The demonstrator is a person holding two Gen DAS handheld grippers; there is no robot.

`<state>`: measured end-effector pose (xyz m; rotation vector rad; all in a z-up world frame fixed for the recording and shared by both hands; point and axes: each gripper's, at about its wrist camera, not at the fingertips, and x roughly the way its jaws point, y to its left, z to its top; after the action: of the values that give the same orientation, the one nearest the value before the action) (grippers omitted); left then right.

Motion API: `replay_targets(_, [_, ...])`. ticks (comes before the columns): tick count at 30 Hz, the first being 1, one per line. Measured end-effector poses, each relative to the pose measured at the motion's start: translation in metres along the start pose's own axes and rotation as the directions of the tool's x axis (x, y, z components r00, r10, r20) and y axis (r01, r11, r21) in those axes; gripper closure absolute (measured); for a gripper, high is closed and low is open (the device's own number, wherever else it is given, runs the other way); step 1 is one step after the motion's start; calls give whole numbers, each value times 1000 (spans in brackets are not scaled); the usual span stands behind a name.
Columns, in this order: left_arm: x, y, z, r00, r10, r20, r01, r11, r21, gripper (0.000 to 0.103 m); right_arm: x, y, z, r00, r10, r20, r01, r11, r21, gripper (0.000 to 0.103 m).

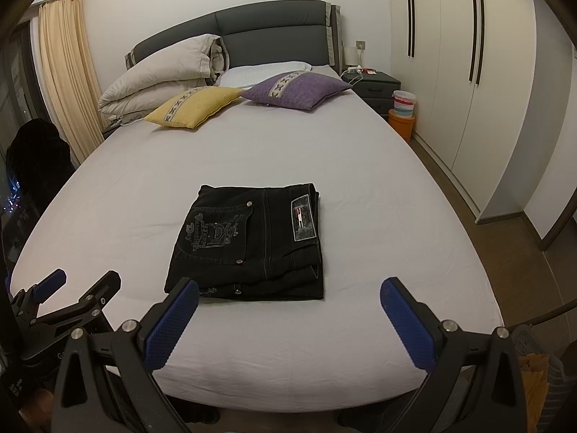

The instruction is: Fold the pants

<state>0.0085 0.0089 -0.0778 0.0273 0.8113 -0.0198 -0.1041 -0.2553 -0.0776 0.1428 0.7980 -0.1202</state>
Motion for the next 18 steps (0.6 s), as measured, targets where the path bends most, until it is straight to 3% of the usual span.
replay_targets(18, [-1, -2, -3, 1000, 6, 1, -6, 1000, 6, 0, 1, -3, 1, 1000, 1, -3, -1, 1000, -2, 0])
